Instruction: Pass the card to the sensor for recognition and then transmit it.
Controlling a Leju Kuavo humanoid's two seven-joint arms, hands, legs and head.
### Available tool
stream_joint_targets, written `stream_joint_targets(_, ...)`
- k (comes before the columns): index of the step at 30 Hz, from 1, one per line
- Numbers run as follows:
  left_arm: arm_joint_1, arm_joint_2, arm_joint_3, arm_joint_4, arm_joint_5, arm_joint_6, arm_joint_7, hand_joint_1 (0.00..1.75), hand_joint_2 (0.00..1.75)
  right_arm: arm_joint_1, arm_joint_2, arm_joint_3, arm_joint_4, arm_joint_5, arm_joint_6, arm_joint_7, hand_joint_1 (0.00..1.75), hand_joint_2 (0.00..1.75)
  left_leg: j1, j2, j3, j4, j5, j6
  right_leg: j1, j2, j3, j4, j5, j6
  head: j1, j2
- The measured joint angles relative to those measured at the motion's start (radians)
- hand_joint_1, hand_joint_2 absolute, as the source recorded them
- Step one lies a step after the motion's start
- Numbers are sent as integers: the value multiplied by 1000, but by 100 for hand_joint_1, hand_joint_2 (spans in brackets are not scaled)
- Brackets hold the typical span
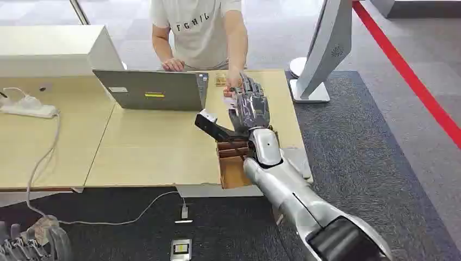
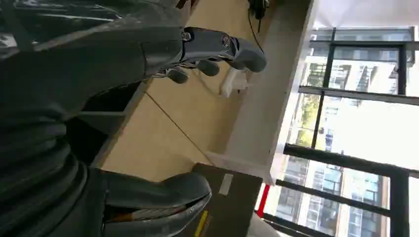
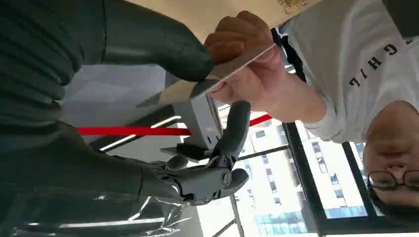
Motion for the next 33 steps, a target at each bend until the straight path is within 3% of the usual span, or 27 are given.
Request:
stream_joint_targets(10, -1, -2, 4, 4, 38, 0, 0, 0, 175, -14, -8, 0, 26, 29, 1, 50, 175, 175, 0, 0, 0, 0, 0, 0, 0, 0, 0, 0, 0, 0, 0, 0)
stream_joint_targets(18, -1, -2, 5, 4, 48, 0, 0, 0, 175, -15, -19, -1, 40, 30, -6, 48, 175, 175, 0, 0, 0, 0, 0, 0, 0, 0, 0, 0, 0, -1, 0, 0)
stream_joint_targets(27, 0, -6, 5, 6, 12, 0, 0, 0, 175, -15, -22, -9, 39, -23, -81, -23, 175, 175, 0, 0, 0, 0, 0, 0, 0, 0, 0, 0, 0, -1, 0, 0)
stream_joint_targets(33, 4, -12, 5, 18, -5, 0, 0, 0, 175, -14, -38, -37, 2, -118, -127, -110, 175, 175, 0, 1, 1, 0, 0, 0, 0, 0, 0, 0, 1, 0, 0, 0)
